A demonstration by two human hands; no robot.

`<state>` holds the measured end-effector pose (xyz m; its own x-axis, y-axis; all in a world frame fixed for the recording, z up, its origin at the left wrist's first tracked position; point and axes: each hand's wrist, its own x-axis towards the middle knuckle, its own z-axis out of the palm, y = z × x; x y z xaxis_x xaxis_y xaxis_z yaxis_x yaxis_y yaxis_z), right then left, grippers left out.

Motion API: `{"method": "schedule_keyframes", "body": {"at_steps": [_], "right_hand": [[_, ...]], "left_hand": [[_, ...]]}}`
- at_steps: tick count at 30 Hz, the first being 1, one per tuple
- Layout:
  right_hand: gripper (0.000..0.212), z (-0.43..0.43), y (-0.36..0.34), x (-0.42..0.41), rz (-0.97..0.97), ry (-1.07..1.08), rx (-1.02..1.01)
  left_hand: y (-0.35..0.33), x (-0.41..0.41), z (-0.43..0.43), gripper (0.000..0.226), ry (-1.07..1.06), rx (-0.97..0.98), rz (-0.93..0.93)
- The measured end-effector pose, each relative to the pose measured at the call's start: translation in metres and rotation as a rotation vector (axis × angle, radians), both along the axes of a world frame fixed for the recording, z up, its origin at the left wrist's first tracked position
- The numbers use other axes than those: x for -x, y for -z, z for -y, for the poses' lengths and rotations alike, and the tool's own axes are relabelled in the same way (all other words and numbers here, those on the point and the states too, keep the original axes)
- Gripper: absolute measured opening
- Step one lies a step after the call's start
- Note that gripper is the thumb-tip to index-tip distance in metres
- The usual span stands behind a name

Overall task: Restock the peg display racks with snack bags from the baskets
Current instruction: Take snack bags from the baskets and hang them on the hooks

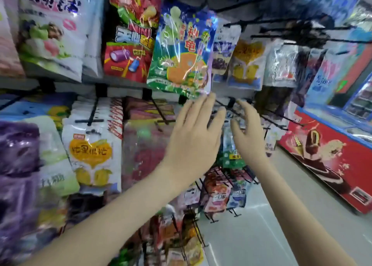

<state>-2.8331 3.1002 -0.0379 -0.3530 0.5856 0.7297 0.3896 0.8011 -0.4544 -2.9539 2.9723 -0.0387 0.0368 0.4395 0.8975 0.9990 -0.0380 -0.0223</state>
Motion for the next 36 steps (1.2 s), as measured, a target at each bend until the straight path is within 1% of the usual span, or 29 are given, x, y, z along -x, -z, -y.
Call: {"method": "schedule_keyframes", "body": {"at_steps": [4,7,9,11,12,14,16,18,19,22,23,24,25,26,27,29,30,32,33,34,36], "right_hand": [[0.042,0.037,0.097,-0.038,0.068,-0.086,0.028],[0.041,0.065,0.189,-0.072,0.178,-0.153,0.136],[0.046,0.086,0.263,-0.101,0.287,-0.202,0.288],[0.051,0.112,0.344,-0.141,0.429,-0.223,0.498],[0.052,0.126,0.384,-0.163,0.501,-0.22,0.572],[0.056,0.155,0.46,-0.21,0.655,-0.214,0.678],[0.058,0.186,0.526,-0.255,0.797,-0.207,0.764],[0.059,0.211,0.588,-0.292,0.895,-0.186,0.818],[0.058,0.22,0.617,-0.306,0.931,-0.185,0.823],[0.053,0.241,0.705,-0.338,1.012,-0.19,0.834],[0.053,0.246,0.736,-0.346,1.034,-0.187,0.842],[0.052,0.25,0.766,-0.35,1.052,-0.192,0.843],[0.05,0.253,0.794,-0.351,1.069,-0.201,0.841],[0.051,0.254,0.819,-0.35,1.079,-0.214,0.837],[0.052,0.255,0.842,-0.347,1.079,-0.231,0.83],[0.054,0.252,0.88,-0.338,1.06,-0.273,0.784],[0.053,0.247,0.897,-0.331,1.048,-0.295,0.756],[0.057,0.233,0.925,-0.317,1.012,-0.301,0.716],[0.059,0.226,0.936,-0.31,0.991,-0.283,0.719],[0.062,0.219,0.943,-0.303,0.976,-0.267,0.726],[0.068,0.209,0.954,-0.289,0.976,-0.273,0.741]], "left_hand": [[0.098,-0.05,0.039,0.037,0.056,0.167,0.13],[0.191,-0.09,0.07,0.038,0.016,0.38,0.256],[0.264,-0.12,0.092,0.039,-0.062,0.548,0.36],[0.343,-0.155,0.119,0.039,-0.16,0.724,0.513],[0.383,-0.172,0.134,0.038,-0.213,0.827,0.581],[0.46,-0.208,0.169,0.04,-0.3,1.07,0.696],[0.53,-0.248,0.203,0.039,-0.311,1.207,0.772],[0.593,-0.279,0.23,0.039,-0.276,1.343,0.801],[0.62,-0.289,0.238,0.038,-0.255,1.419,0.776],[0.709,-0.317,0.256,0.057,-0.182,1.57,0.732],[0.738,-0.323,0.26,0.059,-0.125,1.618,0.71],[0.767,-0.325,0.264,0.058,-0.045,1.668,0.659],[0.799,-0.325,0.267,0.056,0.054,1.735,0.511],[0.831,-0.322,0.268,0.054,0.132,1.719,0.4],[0.857,-0.318,0.27,0.054,0.17,1.723,0.327],[0.893,-0.303,0.272,0.057,0.171,1.77,0.206],[0.907,-0.294,0.273,0.056,0.139,1.779,0.169],[0.929,-0.277,0.28,0.056,0.068,1.622,0.187],[0.933,-0.266,0.284,0.06,0.019,1.581,0.248],[0.936,-0.254,0.288,0.064,-0.059,1.518,0.288],[0.937,-0.227,0.295,0.066,-0.213,1.447,0.3]]}}
